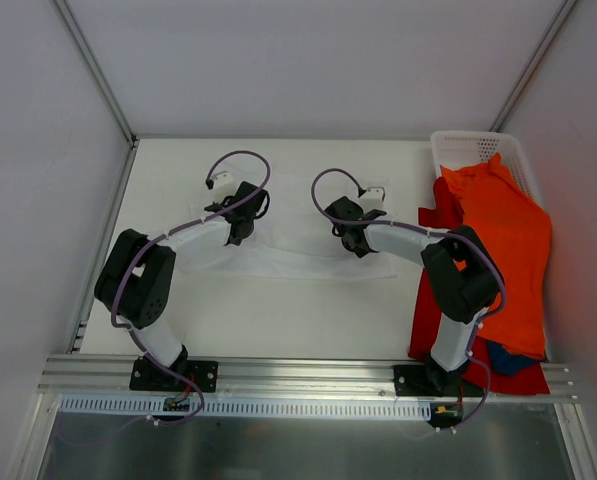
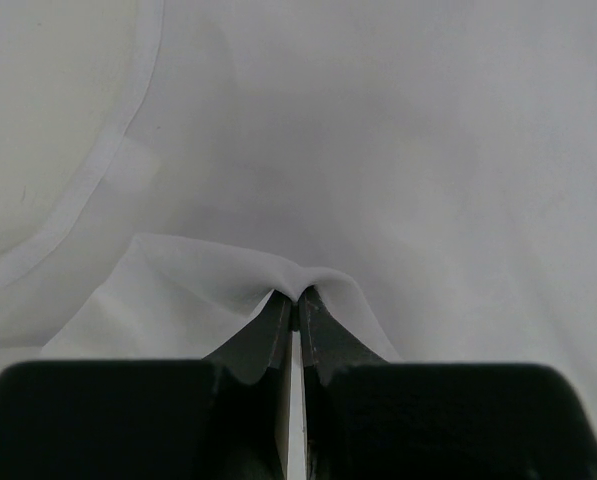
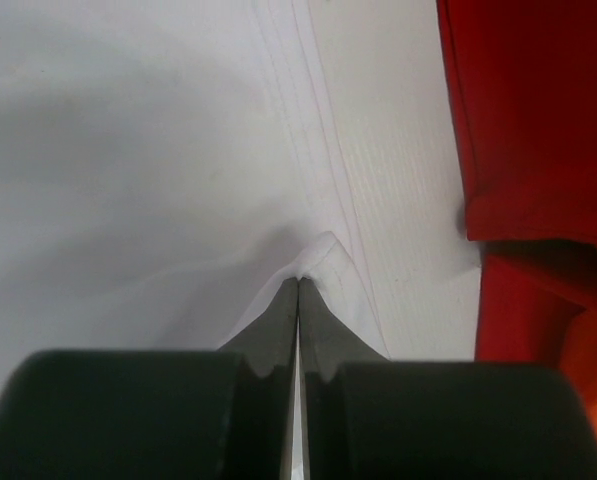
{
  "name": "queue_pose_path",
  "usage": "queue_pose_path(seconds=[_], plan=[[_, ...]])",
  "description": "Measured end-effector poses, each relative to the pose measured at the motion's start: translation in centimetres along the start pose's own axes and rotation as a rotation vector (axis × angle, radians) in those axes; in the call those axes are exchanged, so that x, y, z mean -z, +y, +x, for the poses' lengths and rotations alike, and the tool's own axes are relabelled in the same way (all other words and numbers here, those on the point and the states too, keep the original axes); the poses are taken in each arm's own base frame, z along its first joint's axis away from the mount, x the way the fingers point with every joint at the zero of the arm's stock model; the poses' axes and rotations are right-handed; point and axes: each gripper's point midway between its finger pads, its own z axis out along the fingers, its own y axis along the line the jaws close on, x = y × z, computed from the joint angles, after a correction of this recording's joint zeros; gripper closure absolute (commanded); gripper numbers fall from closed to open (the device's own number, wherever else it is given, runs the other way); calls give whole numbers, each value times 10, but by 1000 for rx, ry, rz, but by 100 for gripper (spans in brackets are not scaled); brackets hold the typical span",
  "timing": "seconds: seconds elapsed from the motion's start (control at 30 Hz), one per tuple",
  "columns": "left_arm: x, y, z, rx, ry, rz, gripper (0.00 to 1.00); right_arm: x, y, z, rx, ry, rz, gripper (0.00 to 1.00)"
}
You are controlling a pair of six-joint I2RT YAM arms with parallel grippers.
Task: Fold and stack the t-shirts
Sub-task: Fold the flattened tshirt in 1/3 of the way
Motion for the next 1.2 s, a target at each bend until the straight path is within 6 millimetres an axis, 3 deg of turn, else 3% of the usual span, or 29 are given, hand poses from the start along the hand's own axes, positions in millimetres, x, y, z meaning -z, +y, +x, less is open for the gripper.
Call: queue_pose_path(seconds=[0.27,0.7,0.77,0.8,0.87,0.9,0.93,0.97,1.0,1.2], plan=[[-8,-3,-5,9,-6,12,100,-9,-2,-2,-6,11,17,100],[-26,10,-12,48,-10,-28,100,-24,-4,0,-10,36,48,100],[-31,11,-10,44,-3,-38,91,-26,-3,-1,-14,37,49,100],[-33,11,-9,39,0,-41,68,-27,-3,-2,-16,36,50,97],[-36,11,-7,21,5,-45,32,-28,-3,-1,-20,39,53,74],[-37,11,-7,22,6,-48,8,-29,-3,-1,-22,40,54,39],[-38,12,-7,25,5,-49,2,-30,-3,-1,-29,41,55,20],[-39,11,-7,28,4,-49,1,-30,-4,-2,-22,39,61,8],[-40,12,-8,28,3,-52,1,-30,-8,-4,-25,28,79,1],[-40,14,-18,21,-27,-70,1,-29,-12,-9,-53,18,97,1]])
